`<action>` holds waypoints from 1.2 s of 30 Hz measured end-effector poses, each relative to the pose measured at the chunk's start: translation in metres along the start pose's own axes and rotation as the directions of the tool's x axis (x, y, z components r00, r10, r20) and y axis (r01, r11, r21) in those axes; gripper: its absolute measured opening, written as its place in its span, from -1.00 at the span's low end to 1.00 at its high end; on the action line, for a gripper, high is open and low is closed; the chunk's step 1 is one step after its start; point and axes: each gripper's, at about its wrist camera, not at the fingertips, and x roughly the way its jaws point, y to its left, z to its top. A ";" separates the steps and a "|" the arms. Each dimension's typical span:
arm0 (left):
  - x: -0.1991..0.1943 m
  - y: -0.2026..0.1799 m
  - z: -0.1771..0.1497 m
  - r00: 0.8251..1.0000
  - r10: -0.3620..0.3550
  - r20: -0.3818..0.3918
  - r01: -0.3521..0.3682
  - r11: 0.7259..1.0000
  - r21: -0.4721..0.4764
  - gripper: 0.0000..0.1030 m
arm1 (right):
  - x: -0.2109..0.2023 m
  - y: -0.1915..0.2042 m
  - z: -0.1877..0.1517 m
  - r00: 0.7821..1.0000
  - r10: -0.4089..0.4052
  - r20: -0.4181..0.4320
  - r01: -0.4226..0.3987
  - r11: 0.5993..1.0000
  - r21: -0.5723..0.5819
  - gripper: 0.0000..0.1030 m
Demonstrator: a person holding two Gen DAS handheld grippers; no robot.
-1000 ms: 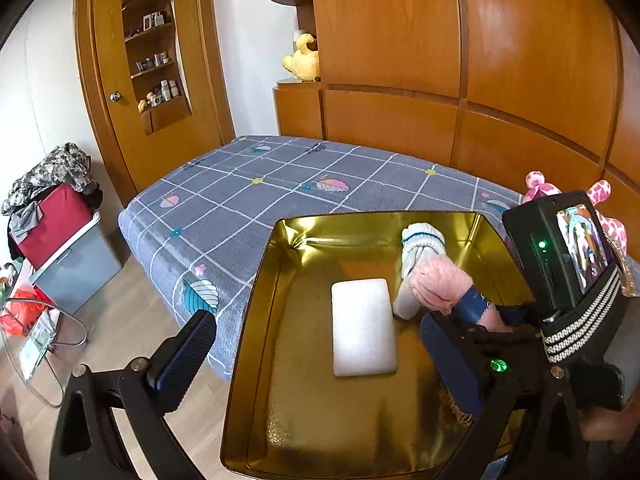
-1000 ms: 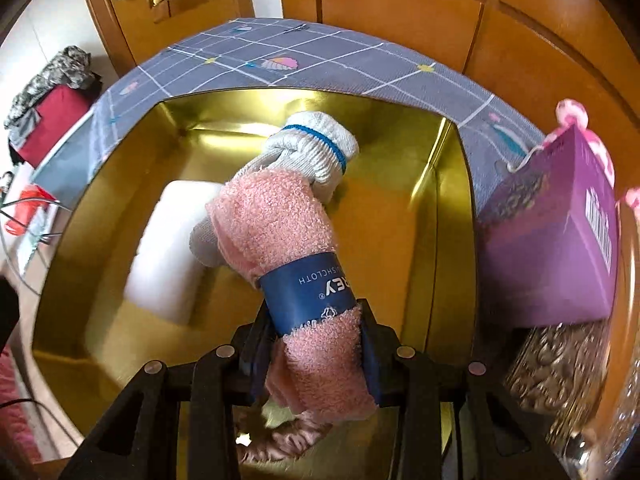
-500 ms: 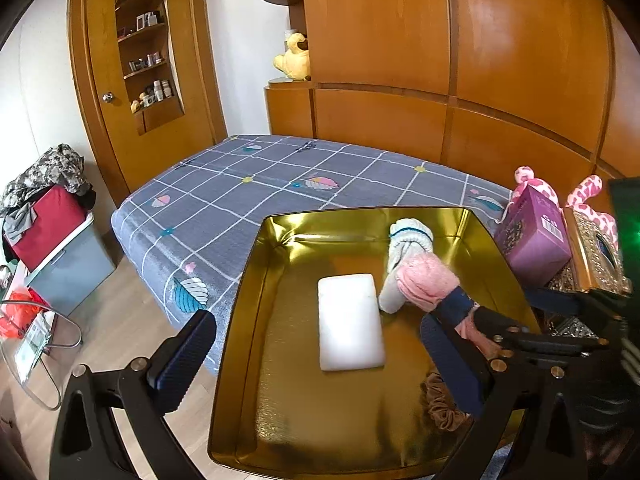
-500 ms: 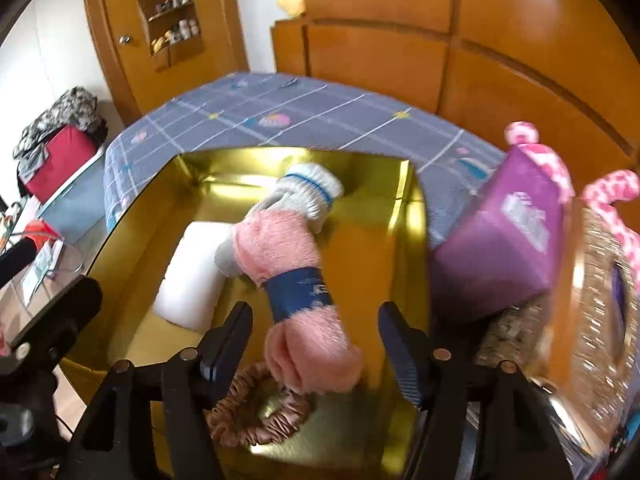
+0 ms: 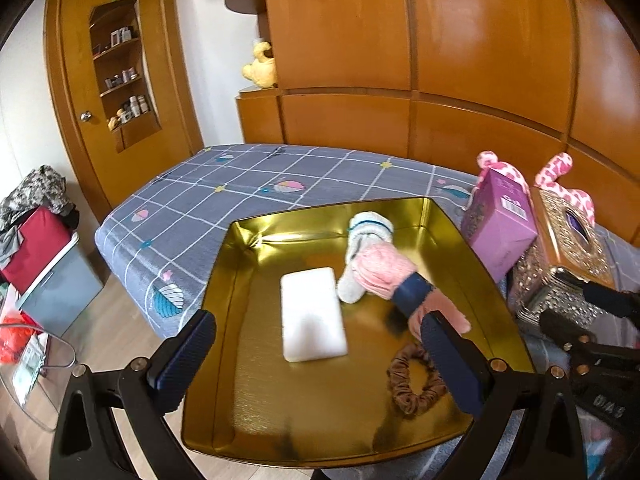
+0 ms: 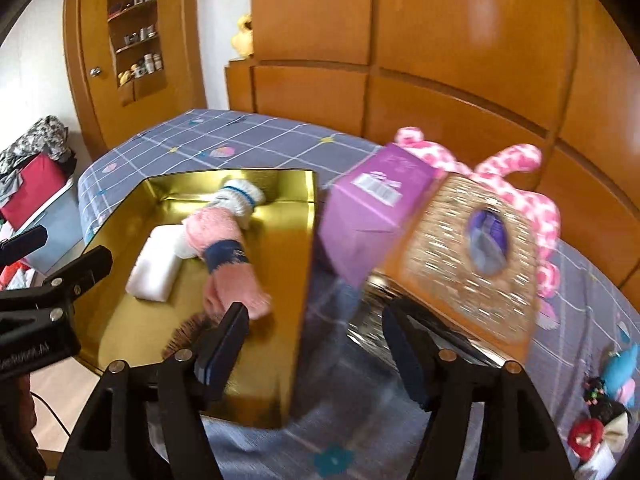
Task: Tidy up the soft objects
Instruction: 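Move the left tool back to the pile and grasp the blue Tempo tissue pack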
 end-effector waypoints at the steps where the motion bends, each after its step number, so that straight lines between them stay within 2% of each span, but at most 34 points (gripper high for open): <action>1: -0.001 -0.003 -0.001 1.000 -0.009 -0.001 0.009 1.000 0.007 0.99 | -0.004 -0.005 -0.003 1.000 -0.010 0.003 0.010 1.000 0.004 0.38; 7: -0.005 -0.015 -0.005 0.999 -0.044 0.000 0.044 0.998 0.044 0.99 | -0.024 -0.038 -0.019 0.998 -0.069 0.013 0.068 0.996 0.061 0.38; 12: -0.011 -0.029 -0.009 0.994 -0.106 0.011 0.105 0.990 0.092 0.99 | -0.041 -0.072 -0.034 0.989 -0.145 0.009 0.144 0.985 0.100 0.38; 15: -0.016 -0.039 -0.011 0.989 -0.150 0.015 0.147 0.982 0.120 0.99 | -0.047 -0.094 -0.043 0.977 -0.212 -0.012 0.212 0.970 0.121 0.38; 17: -0.019 -0.046 -0.011 0.981 -0.194 0.012 0.191 0.973 0.128 0.99 | -0.051 -0.110 -0.051 0.961 -0.273 -0.036 0.275 0.952 0.131 0.38; 19: -0.024 -0.054 -0.010 0.973 -0.231 0.018 0.226 0.964 0.141 0.99 | -0.055 -0.121 -0.057 0.955 -0.294 -0.046 0.297 0.943 0.148 0.38; 25: -0.032 -0.084 -0.005 0.934 -0.356 -0.015 0.353 0.918 0.183 0.98 | -0.074 -0.157 -0.074 0.930 -0.360 -0.076 0.368 0.908 0.199 0.38; 28: -0.038 -0.107 -0.004 0.908 -0.417 -0.035 0.412 0.878 0.243 0.98 | -0.084 -0.171 -0.083 0.915 -0.394 -0.090 0.404 0.889 0.217 0.38; 30: -0.043 -0.123 -0.004 0.885 -0.463 -0.053 0.458 0.844 0.280 0.98 | -0.093 -0.186 -0.092 0.908 -0.405 -0.105 0.418 0.875 0.246 0.38; 34: -0.046 -0.157 -0.005 0.846 -0.523 -0.105 0.526 0.783 0.332 0.98 | -0.117 -0.221 -0.107 0.886 -0.443 -0.138 0.463 0.827 0.318 0.38; 36: -0.042 -0.176 -0.006 0.828 -0.541 -0.149 0.557 0.757 0.342 0.92 | -0.133 -0.244 -0.118 0.871 -0.464 -0.163 0.490 0.787 0.376 0.38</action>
